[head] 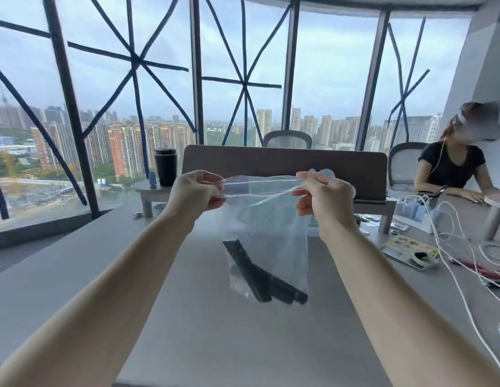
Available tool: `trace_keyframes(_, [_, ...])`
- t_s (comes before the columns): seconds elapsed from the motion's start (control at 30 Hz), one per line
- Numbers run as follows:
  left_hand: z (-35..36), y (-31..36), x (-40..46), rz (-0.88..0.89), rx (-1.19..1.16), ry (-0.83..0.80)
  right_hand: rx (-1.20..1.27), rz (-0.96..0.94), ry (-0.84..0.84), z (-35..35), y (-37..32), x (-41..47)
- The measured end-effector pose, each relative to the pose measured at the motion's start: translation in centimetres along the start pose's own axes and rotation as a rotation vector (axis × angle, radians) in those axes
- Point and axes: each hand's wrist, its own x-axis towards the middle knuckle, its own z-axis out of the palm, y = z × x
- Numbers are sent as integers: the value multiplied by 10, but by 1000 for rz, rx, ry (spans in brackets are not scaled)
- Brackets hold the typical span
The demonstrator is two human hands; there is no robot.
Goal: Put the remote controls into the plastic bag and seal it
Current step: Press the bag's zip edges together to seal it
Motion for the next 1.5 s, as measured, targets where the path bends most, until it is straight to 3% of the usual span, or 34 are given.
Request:
trace_keyframes(0.13, [1, -6, -2, -4, -49, -137, -4, 56, 23, -13, -2, 0])
trace_keyframes(0.23, [4, -23, -9, 33, 54, -265, -24, 98, 30, -25, 3, -3])
trace_keyframes(0.37, [12, -47, -17, 129, 258, -157, -33, 141, 1, -36, 6, -10])
trace_keyframes(0.53, [22, -61, -19, 116, 299, -99, -76, 93, 32, -51, 3, -14])
trace_keyframes(0.63, [31, -57, -24, 92, 244, -102, -279, -24, 89, -61, -4, -15])
trace_keyframes(0.73, [49, -42, -27, 113, 212, -128, -756, -388, 156, -65, -14, -18])
trace_keyframes(0.8, [64, -31, -30, 140, 219, -168, -870, -537, -28, -56, -19, -21])
trace_keyframes(0.9, [77, -21, -32, 165, 219, -204, -999, -521, -258, -39, -14, -20])
trace_keyframes(1.07, [78, -17, -35, 174, 225, -203, -1003, -349, -299, -32, -22, -12])
trace_keyframes(1.5, [72, -8, -33, 190, 238, -287, -934, -269, -488, -24, -46, -3])
